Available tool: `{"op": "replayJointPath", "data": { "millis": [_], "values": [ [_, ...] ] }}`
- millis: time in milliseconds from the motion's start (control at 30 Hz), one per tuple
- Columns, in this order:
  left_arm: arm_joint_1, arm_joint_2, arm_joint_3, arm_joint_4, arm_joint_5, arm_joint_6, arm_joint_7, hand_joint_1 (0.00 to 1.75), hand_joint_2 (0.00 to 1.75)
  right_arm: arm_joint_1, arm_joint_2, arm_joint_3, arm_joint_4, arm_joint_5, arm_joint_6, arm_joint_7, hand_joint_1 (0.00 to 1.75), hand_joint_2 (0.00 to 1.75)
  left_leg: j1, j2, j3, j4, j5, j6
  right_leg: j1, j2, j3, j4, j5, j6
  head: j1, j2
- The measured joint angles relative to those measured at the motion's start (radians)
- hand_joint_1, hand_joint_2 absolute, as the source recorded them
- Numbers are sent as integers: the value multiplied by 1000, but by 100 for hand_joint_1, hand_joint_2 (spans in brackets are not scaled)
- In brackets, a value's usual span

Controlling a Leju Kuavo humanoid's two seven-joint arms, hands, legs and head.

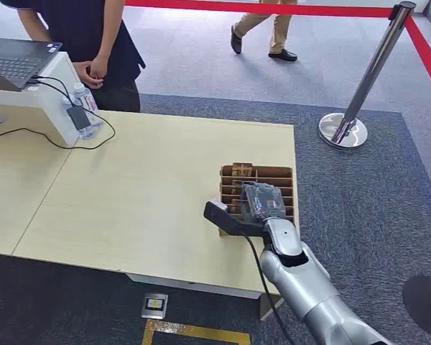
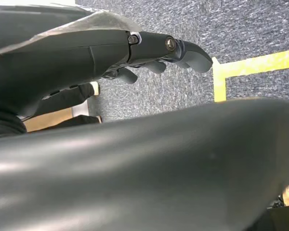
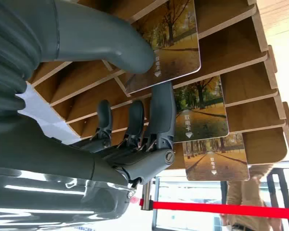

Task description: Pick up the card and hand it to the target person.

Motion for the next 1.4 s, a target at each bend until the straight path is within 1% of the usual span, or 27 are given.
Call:
{"op": "replayJointPath", "data": {
  "millis": [100, 867, 933, 1033, 1233, 1400],
  "values": [
    [0, 0, 0, 0, 0, 0, 0, 0, 0, 0, 0, 0, 0, 0, 1, 0, 175, 175, 0, 0, 0, 0, 0, 0, 0, 0, 0, 0, 0, 0, 0, 0],
    [0, 0, 0, 0, -1, 0, 0, 0, 0, 0, 1, 0, 0, -1, -2, -1, 175, 175, 0, 0, 0, 0, 0, 0, 0, 0, 0, 0, 0, 0, 0, 0],
    [0, 0, 0, 0, -1, 0, -1, 0, 0, 1, -1, -1, -1, -9, -1, -9, 175, 175, 0, 0, 0, 0, 0, 0, 0, 0, 0, 0, 1, 0, 0, 0],
    [0, 0, 0, 0, -1, 0, -1, 0, 0, 3, -7, -10, -15, -41, 13, -42, 175, 175, 0, 0, 0, 0, 0, 0, 0, 0, 0, 0, 1, 0, 0, 0],
    [1, 0, 0, 0, 6, 0, -3, 0, 0, 29, -50, -18, -110, -128, 79, -110, 175, 175, 0, 0, 0, 0, 0, 0, 0, 0, -1, 0, 1, 0, 0, 0],
    [3, 0, 0, 1, 12, 0, -11, 0, 0, 60, -125, -20, -252, -196, 115, -130, 175, 175, 0, 0, -1, 0, 0, 0, 0, 0, -1, 0, 1, 0, 0, 0]
  ]
}}
